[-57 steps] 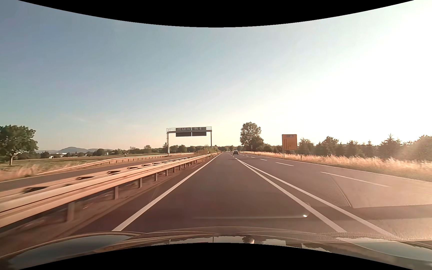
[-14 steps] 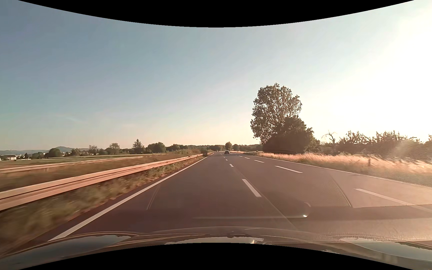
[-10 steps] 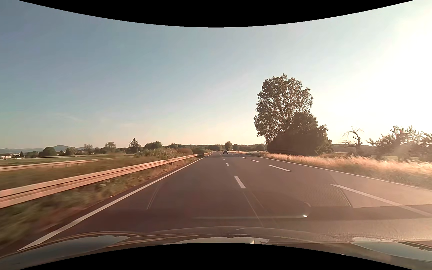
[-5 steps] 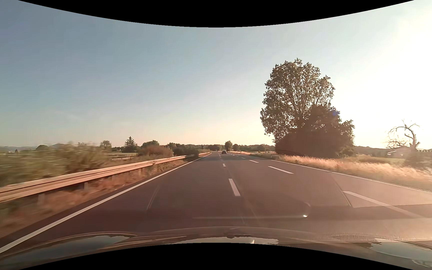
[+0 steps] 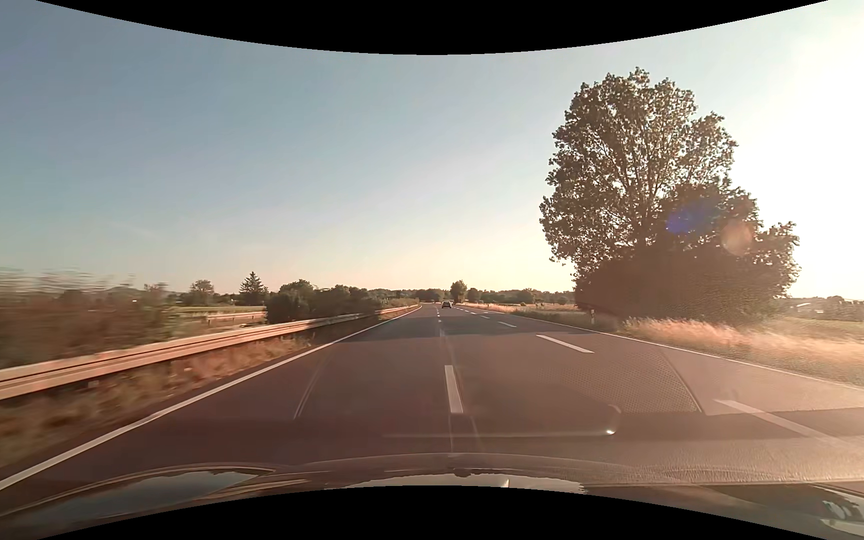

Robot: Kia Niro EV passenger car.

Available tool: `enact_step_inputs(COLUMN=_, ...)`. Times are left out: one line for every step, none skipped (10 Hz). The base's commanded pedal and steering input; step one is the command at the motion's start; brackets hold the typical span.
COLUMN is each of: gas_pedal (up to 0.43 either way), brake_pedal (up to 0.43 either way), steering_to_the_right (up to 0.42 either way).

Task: Follow the waypoints while adhering to traffic rules and regulations

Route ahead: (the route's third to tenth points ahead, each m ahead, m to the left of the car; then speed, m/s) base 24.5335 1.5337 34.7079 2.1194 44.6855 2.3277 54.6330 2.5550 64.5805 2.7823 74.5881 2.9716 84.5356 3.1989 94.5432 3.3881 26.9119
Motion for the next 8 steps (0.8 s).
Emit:
enact_step_inputs(gas_pedal=0.177, brake_pedal=0.0, steering_to_the_right=0.001)
enact_step_inputs(gas_pedal=0.177, brake_pedal=0.0, steering_to_the_right=0.001)
enact_step_inputs(gas_pedal=0.177, brake_pedal=0.0, steering_to_the_right=0.001)
enact_step_inputs(gas_pedal=0.177, brake_pedal=0.0, steering_to_the_right=0.001)
enact_step_inputs(gas_pedal=0.177, brake_pedal=0.0, steering_to_the_right=0.001)
enact_step_inputs(gas_pedal=0.177, brake_pedal=0.0, steering_to_the_right=0.001)
enact_step_inputs(gas_pedal=0.177, brake_pedal=0.0, steering_to_the_right=0.001)
enact_step_inputs(gas_pedal=0.177, brake_pedal=0.0, steering_to_the_right=0.001)
